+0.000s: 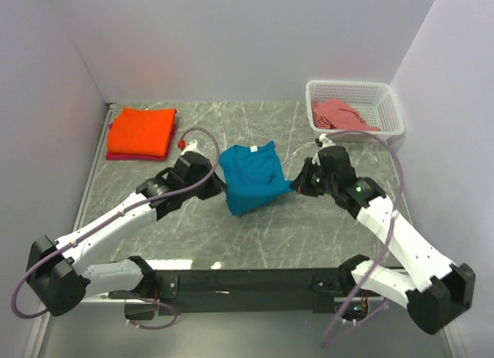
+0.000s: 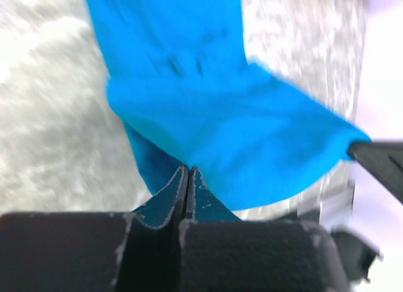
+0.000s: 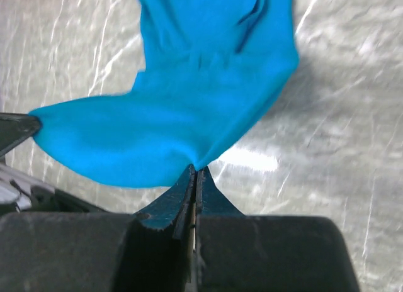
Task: Fold and stack the t-shirts
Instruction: Fold the tshirt
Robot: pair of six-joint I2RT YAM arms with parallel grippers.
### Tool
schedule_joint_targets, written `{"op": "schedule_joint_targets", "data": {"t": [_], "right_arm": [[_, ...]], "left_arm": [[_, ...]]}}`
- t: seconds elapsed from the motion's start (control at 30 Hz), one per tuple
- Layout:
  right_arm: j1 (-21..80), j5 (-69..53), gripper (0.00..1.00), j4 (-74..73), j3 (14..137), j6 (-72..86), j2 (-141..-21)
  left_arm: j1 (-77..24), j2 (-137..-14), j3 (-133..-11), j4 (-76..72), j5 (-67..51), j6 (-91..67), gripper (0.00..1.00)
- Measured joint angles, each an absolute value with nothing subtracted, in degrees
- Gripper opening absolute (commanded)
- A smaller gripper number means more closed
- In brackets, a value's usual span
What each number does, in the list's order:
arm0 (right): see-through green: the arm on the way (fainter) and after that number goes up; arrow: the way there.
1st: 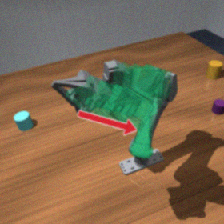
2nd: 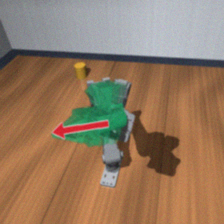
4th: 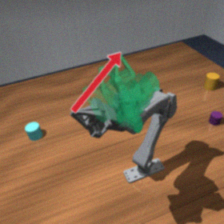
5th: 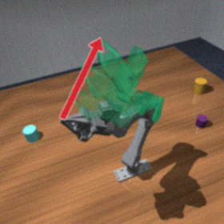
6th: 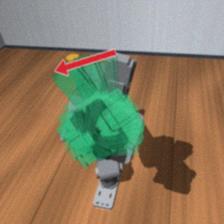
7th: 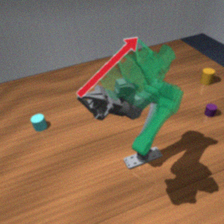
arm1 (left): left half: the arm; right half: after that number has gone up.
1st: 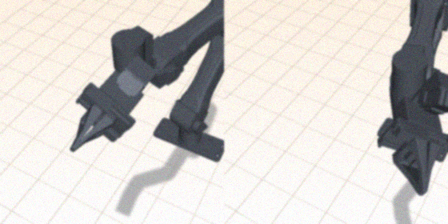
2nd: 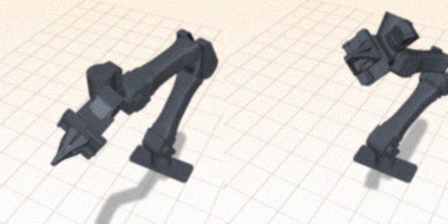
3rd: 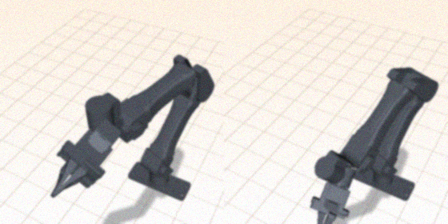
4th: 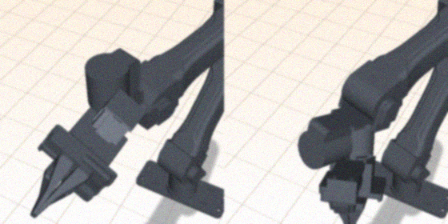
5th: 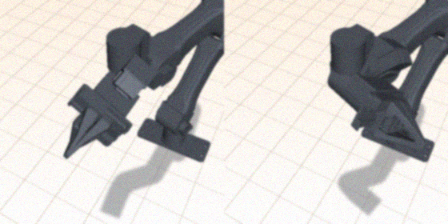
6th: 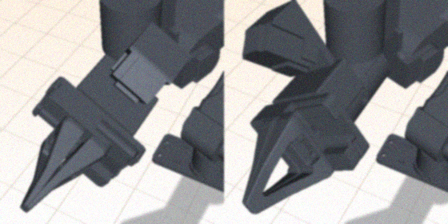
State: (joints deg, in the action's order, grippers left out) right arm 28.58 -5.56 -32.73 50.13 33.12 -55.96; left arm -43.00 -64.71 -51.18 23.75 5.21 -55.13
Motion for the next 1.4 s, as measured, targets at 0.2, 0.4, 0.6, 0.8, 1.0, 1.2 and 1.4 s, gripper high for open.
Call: {"op": "schedule_joint_targets", "data": {"t": [0.2, 0.4, 0.6, 0.8, 1.0, 1.2, 1.4], "right_arm": [[23.51, -7.81, 0.0, -31.24, 57.63, 30.89, -66.15], [20.88, -10.55, 0.0, -30.52, 63.86, 28.56, -72.82], [18.55, -13.02, 0.0, -30.5, 70.7, 26.98, -80.42], [16.82, -15.0, 0.0, -30.35, 79.48, 26.0, -88.95], [16.19, -17.32, 0.0, -30.24, 87.57, 25.63, -100.09], [16.05, -18.57, 0.0, -29.45, 94.08, 25.69, -110.52], [15.86, -19.14, 0.14, -28.53, 101.08, 26.02, -119.57]], "left_arm": [[-37.34, -71.61, -57.67, 23.7, 8.71, -54.54, 0.01], [-34.7, -77.89, -63.61, 23.4, 10.04, -53.21, 0.01], [-31.7, -83.18, -68.69, 22.55, 10.0, -50.83, 0.01], [-28.97, -90.98, -75.94, 21.85, 9.21, -48.75, 0.01], [-24.86, -100.01, -80.25, 22.11, 6.28, -48.62, 0.01], [-22.15, -108.25, -85.62, 23.2, 4.78, -47.62, 0.01], [-19.81, -116.01, -92.38, 24.34, 3.31, -47.24, 0.13]]}}
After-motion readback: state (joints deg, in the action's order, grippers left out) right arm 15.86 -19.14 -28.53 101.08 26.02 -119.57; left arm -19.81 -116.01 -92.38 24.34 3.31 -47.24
